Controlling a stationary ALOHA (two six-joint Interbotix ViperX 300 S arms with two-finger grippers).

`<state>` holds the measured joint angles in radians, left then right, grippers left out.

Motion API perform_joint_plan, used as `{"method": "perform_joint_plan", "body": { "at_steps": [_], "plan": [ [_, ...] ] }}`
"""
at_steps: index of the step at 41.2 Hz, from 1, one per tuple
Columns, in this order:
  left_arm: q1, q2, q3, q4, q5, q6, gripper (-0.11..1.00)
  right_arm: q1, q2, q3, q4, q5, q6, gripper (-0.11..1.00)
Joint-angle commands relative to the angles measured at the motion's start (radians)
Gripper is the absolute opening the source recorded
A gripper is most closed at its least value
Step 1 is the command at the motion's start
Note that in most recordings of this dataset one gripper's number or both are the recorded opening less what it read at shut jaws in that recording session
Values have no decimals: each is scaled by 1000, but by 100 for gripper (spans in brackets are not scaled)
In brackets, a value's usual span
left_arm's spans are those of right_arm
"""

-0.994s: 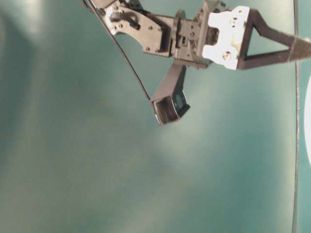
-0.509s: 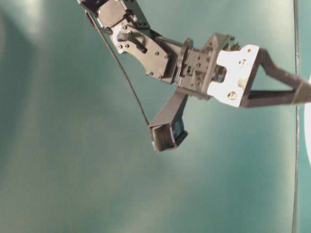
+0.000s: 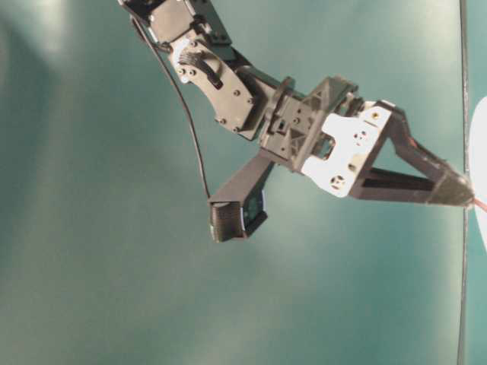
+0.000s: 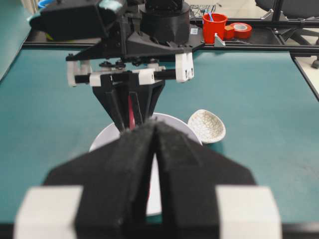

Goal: Scoop the yellow hexagonal prism block from the bowl with a spoon using the right arm.
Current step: 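Push the spoon bowl under the yellow hexagonal block inside the bowl, then raise the spoon with the block up and out of the bowl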

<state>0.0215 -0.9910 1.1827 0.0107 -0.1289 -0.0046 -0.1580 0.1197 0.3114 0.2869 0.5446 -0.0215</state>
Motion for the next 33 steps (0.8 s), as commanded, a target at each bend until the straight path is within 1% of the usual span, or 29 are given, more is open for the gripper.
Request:
{"method": "perform_joint_plan", "body": {
  "at_steps": [1,7,15,20,25,33],
  "plan": [
    [0,9,-17,3,-3,-2,1,-2,-40,-8,-2,-15,6,23],
    [0,9,-17,3,-3,-3,1,-2,-60,12,-2,-37,14,23],
    [2,8,-17,3,2,-3,1,5,-132,64,3,-112,14,23],
    [2,9,-17,3,5,-3,1,12,-213,109,3,-164,14,23],
    [0,9,-17,3,5,-3,1,25,-327,166,6,-233,15,23],
    [0,9,-17,3,5,-5,1,31,-480,255,15,-281,17,23]
  ]
}}
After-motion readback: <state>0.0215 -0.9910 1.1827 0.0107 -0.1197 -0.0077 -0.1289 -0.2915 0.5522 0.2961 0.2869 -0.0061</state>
